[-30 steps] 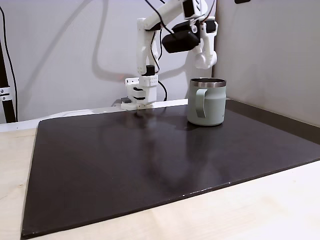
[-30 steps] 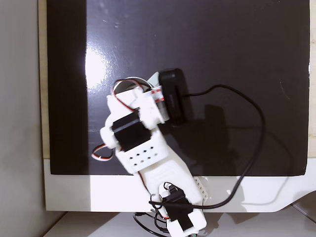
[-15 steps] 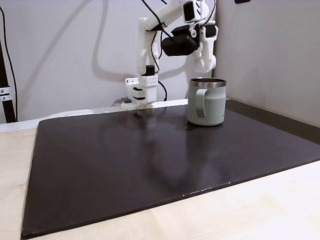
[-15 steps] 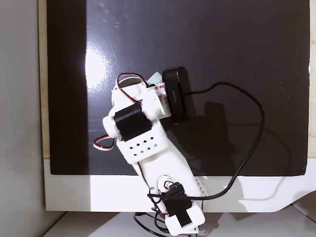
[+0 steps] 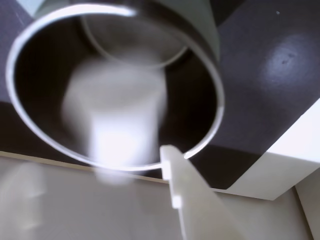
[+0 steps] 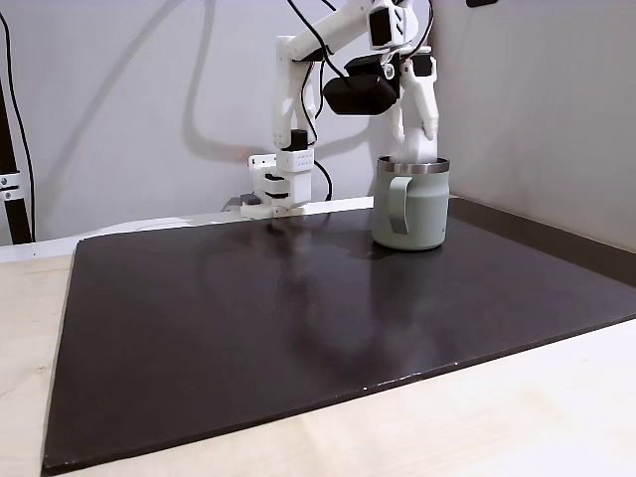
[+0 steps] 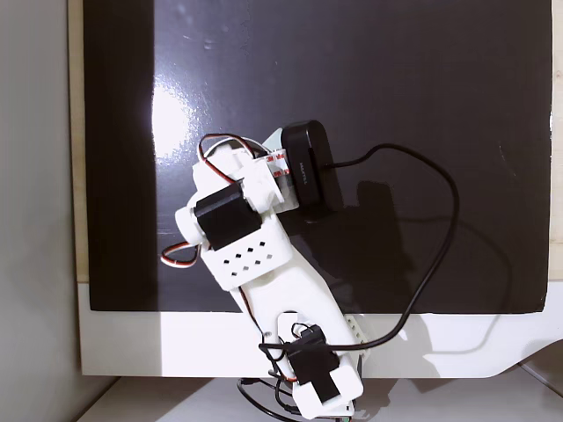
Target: Grasp a gauze and put it in the cup.
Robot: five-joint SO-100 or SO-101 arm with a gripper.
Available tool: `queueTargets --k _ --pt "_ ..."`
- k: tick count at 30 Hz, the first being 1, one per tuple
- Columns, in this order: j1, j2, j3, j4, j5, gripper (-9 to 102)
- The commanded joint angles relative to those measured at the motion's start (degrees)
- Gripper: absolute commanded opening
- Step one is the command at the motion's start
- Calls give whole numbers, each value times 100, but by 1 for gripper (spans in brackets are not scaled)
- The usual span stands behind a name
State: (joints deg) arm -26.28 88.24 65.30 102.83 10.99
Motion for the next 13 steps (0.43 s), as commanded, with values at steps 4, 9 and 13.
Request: queueTargets --k 4,9,13 --pt "0 141 -26 18 -9 38" --pt "9 158 9 18 -18 37" --pt "9 176 26 18 -18 37"
